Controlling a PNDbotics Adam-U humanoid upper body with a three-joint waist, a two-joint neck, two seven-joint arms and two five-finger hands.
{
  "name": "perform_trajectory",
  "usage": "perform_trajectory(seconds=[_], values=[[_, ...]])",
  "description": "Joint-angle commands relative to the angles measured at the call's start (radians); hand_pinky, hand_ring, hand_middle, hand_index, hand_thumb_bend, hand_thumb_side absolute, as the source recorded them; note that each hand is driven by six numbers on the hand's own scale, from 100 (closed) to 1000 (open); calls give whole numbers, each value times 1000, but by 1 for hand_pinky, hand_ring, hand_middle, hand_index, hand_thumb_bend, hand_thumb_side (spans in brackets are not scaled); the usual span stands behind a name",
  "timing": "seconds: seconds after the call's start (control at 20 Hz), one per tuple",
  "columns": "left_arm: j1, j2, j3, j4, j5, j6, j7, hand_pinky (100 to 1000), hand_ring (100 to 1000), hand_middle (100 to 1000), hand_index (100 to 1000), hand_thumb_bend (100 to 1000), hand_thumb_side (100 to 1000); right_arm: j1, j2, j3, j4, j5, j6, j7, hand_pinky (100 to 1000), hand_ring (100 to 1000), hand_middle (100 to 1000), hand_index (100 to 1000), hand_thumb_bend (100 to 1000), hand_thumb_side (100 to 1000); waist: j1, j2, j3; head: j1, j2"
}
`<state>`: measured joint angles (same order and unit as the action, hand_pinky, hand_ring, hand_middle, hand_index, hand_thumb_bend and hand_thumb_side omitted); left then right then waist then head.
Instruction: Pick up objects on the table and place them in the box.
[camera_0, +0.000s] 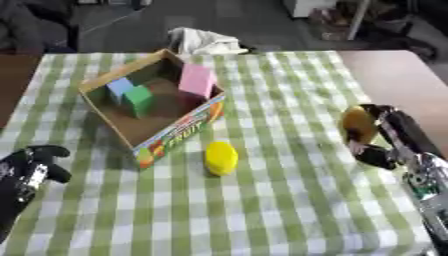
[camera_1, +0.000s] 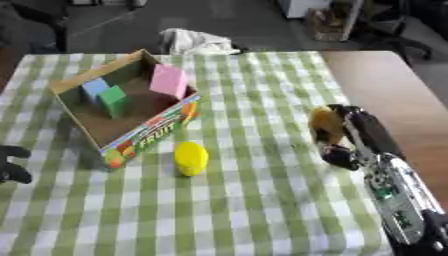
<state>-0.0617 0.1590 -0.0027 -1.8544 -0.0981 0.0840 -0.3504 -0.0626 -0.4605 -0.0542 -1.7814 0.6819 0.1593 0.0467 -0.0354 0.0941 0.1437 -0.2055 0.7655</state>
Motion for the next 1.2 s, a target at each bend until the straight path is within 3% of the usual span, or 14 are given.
perform_trajectory(seconds=[0.05, 0.3, 0.55, 0.85, 1.0, 1.15, 1.2], values=[[-4, 17, -1, -13, 2, 0, -2, 584, 525, 653, 707, 100, 644, -83, -95, 42, -33, -119, 2, -7, 658, 766, 258, 347, 100, 100, 0, -14, 4, -4, 5], [-2, 15, -9, -11, 5, -3, -10, 584, 525, 652, 706, 100, 643, -318, -177, 159, 56, -269, -5, 35, 664, 769, 256, 344, 100, 100, 7, -21, 24, -13, 5], [2, 12, -19, -8, 10, -6, -21, 585, 525, 652, 704, 100, 644, -559, -151, 269, 223, -352, -43, 73, 681, 776, 271, 360, 100, 100, 20, -26, 45, -26, 5], [-3, 6, -34, -6, 16, -10, -38, 585, 525, 652, 703, 100, 645, -772, -32, 350, 456, -232, -157, 113, 704, 778, 315, 409, 100, 100, 29, -24, 81, -59, 5], [-4, 5, -37, -6, 18, -10, -43, 585, 525, 652, 703, 100, 645, -811, 17, 356, 537, -141, -219, 124, 706, 778, 318, 413, 100, 100, 31, -24, 93, -66, 5], [-4, 5, -37, -5, 18, -10, -44, 585, 525, 652, 703, 100, 645, -818, 28, 351, 568, -112, -247, 119, 706, 778, 318, 413, 100, 100, 31, -24, 94, -66, 5], [-6, 4, -40, -6, 19, -10, -46, 586, 525, 652, 703, 100, 646, -827, 38, 359, 575, -104, -257, 123, 732, 805, 470, 613, 129, 100, 31, -21, 103, -73, 5]])
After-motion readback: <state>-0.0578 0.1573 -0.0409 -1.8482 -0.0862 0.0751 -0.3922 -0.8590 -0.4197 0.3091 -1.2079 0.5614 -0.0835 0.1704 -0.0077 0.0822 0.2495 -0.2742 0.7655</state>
